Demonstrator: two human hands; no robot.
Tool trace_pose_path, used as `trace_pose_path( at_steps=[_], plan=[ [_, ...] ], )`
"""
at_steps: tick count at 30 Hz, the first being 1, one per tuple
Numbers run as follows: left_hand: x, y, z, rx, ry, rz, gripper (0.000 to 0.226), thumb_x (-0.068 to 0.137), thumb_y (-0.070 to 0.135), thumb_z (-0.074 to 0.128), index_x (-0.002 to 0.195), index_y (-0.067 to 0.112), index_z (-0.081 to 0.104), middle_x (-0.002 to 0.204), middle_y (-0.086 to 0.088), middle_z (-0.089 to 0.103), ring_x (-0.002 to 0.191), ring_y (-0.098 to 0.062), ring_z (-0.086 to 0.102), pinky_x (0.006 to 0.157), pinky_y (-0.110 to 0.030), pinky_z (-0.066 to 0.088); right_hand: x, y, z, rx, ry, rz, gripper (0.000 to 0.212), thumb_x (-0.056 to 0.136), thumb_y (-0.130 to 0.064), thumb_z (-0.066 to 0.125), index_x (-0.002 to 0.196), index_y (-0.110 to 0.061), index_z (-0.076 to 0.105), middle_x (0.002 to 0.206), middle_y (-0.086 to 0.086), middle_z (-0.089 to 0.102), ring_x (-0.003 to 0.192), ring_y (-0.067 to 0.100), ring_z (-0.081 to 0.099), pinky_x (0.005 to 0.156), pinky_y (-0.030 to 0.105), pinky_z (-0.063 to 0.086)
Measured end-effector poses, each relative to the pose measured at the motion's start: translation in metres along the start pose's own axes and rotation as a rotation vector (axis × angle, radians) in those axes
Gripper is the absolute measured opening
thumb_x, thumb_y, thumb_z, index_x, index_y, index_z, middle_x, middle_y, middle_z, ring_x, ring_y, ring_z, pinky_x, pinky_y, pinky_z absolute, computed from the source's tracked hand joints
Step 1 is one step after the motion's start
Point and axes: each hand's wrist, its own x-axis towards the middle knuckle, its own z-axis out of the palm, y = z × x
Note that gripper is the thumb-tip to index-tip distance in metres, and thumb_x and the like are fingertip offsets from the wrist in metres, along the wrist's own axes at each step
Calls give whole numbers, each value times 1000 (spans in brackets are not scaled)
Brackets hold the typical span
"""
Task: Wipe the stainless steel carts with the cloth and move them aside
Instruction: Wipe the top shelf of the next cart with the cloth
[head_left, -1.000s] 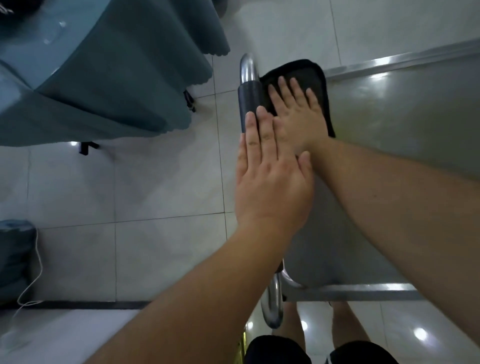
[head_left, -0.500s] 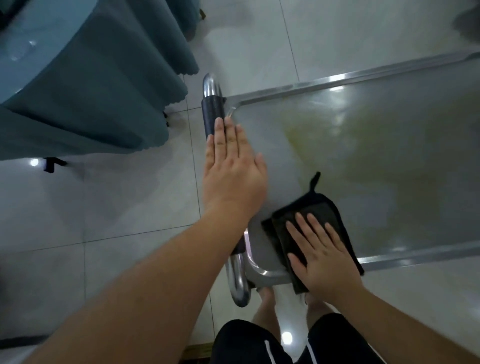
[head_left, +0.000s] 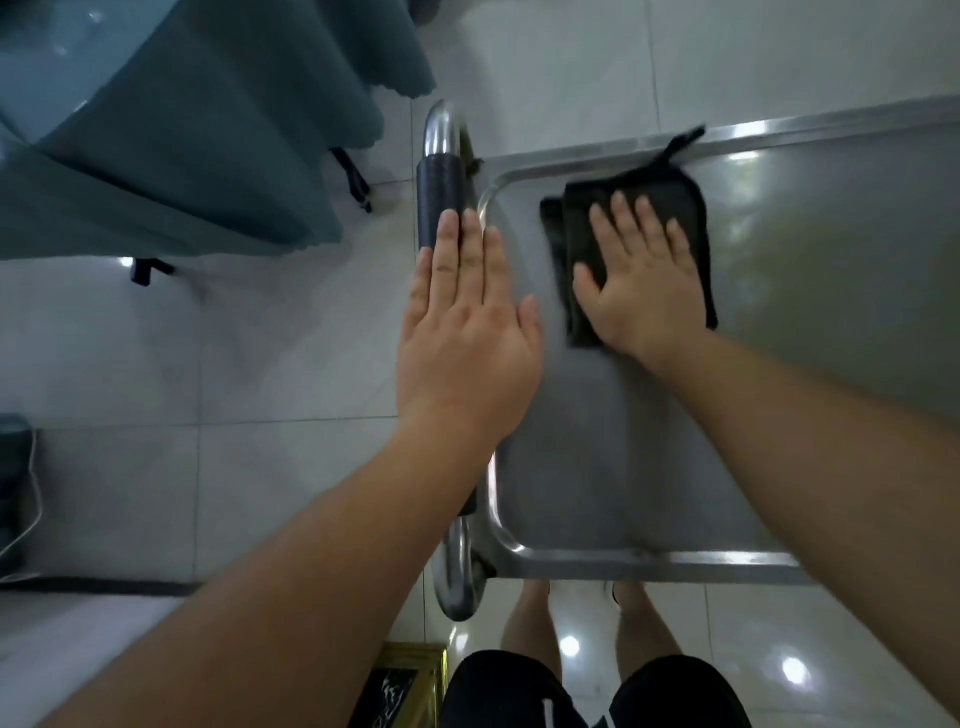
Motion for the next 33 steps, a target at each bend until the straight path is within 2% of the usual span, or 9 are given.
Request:
trace_pose_path(
  at_steps=[5,9,13,17,21,24,28,31,33],
  plan=[
    [1,1,0,-6,38,12,69,110,42,18,169,9,2,178,-9,-2,163,-21,-10,131,-39,-9,61,2,-15,-14,-33,-2,77,99,-62,18,168,-30,4,175,-6,-5,161,16,-6,129,43,-5],
    [2,1,1,74,30,39,68,111,42,16,169,9,4,178,-10,0,163,-24,-9,131,-41,-10,51,5,-17,-26,-48,-29,77,99,-63,15,168,-29,5,175,-3,-2,161,18,-3,129,44,-4],
    [4,2,-4,79,0,45,67,112,44,15,169,9,9,178,-9,4,163,-23,-9,131,-40,-11,-16,18,-9,-19,-20,-14,74,101,-61,21,167,-28,13,175,-3,7,161,18,4,130,43,0],
    [2,5,-9,100,-10,104,67,112,44,15,169,9,8,178,-8,5,163,-20,-7,131,-39,-10,-120,39,7,-32,50,-55,70,105,-55,31,167,-22,21,174,3,17,161,22,12,130,48,12],
    [3,5,-11,76,-52,85,71,110,49,11,169,11,5,178,-6,2,163,-17,-9,131,-36,-10,-220,73,24,-75,-1,-96,72,106,-55,28,168,-22,12,175,2,7,162,22,5,129,50,14],
    [3,4,-10,79,-63,66,72,110,52,9,169,11,3,178,-5,0,163,-16,-11,130,-35,-12,-253,89,33,-97,-50,-90,73,105,-57,25,168,-24,8,176,-1,3,162,21,4,129,48,10],
    [3,6,-10,86,-66,60,70,111,49,14,169,11,3,178,-5,0,163,-15,-10,130,-35,-11,-209,97,26,-82,-19,-88,71,105,-57,26,168,-27,11,175,-2,8,162,19,6,130,46,10],
    [2,6,-11,96,-64,55,69,112,47,15,169,11,5,178,-5,1,163,-15,-10,131,-35,-11,-136,101,11,-56,37,-38,70,104,-55,30,167,-26,18,174,-1,17,161,20,13,130,46,11],
    [2,6,-12,100,-53,55,67,113,46,17,169,11,6,178,-5,2,163,-15,-9,130,-34,-11,-82,101,-1,-42,22,-10,72,103,-58,28,167,-27,18,174,-1,15,160,20,12,130,45,8]
  ],
)
